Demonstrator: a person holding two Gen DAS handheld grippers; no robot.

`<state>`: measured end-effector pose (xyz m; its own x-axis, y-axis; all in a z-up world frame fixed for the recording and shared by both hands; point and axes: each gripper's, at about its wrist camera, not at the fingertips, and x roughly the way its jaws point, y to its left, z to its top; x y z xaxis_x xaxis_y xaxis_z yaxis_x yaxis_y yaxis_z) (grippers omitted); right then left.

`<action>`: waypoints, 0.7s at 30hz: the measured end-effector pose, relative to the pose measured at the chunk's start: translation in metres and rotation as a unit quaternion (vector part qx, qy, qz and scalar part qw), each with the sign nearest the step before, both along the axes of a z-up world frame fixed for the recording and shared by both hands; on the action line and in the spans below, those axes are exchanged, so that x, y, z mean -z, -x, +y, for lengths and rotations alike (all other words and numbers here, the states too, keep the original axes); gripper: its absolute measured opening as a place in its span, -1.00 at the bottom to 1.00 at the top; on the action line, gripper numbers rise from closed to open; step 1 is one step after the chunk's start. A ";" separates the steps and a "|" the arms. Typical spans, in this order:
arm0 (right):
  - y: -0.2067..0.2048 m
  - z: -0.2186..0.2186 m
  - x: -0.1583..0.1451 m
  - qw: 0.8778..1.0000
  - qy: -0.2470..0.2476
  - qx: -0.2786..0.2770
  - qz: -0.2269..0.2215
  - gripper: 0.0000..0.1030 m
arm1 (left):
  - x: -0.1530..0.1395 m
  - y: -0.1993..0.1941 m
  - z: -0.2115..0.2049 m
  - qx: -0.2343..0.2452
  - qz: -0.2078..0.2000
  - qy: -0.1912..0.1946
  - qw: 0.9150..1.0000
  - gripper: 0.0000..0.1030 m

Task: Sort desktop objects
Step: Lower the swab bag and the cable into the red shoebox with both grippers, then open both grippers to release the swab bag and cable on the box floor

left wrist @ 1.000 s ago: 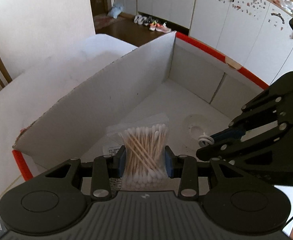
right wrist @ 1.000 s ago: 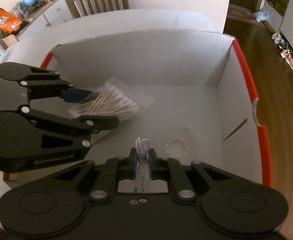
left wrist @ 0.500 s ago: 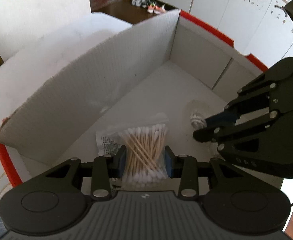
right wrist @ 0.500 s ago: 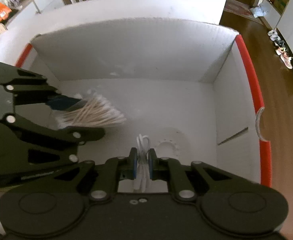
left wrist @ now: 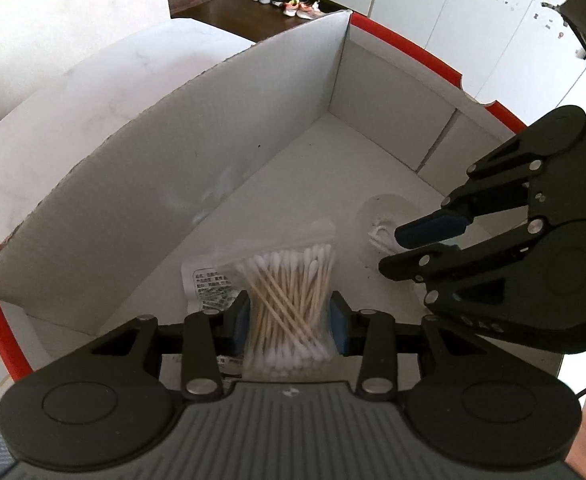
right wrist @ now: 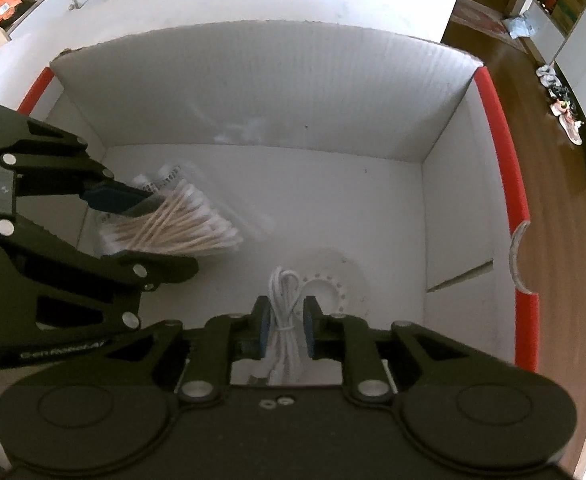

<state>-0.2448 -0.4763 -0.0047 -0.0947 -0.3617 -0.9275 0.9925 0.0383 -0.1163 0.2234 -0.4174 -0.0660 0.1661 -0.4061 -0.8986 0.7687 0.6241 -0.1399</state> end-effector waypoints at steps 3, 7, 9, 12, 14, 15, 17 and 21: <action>0.000 0.003 -0.003 1.000 0.005 -0.003 0.001 -0.57 | -0.002 0.001 0.001 0.001 0.002 0.001 1.000 -0.08; 0.001 0.009 -0.008 1.000 0.011 -0.012 0.001 -0.43 | -0.004 0.004 0.004 -0.002 0.000 0.004 1.000 0.07; 0.000 0.012 -0.011 1.000 0.015 -0.018 0.003 -0.40 | -0.006 0.006 0.007 -0.005 0.000 0.009 1.000 0.09; -0.002 0.018 -0.017 0.999 0.023 -0.028 0.005 -0.39 | -0.012 0.009 0.012 -0.008 -0.009 0.015 1.000 0.16; -0.003 0.019 -0.018 0.999 0.029 -0.030 0.005 -0.32 | -0.016 0.011 0.015 -0.011 -0.014 0.020 1.000 0.18; -0.003 0.021 -0.020 0.999 0.032 -0.030 0.006 -0.29 | -0.017 0.013 0.015 -0.013 -0.016 0.023 1.000 0.18; 0.000 0.023 -0.024 0.999 0.038 -0.030 0.001 -0.20 | -0.023 0.015 0.019 -0.018 -0.023 0.032 0.999 0.18; -0.002 0.035 -0.035 0.998 0.058 -0.039 -0.012 -0.15 | -0.032 0.020 0.028 -0.030 -0.034 0.051 0.998 0.18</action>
<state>-0.2428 -0.4412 0.0303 -0.0406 -0.4715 -0.8809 0.9897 0.1023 -0.1004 0.2033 -0.3889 -0.0342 0.2514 -0.4816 -0.8396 0.7402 0.6545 -0.1538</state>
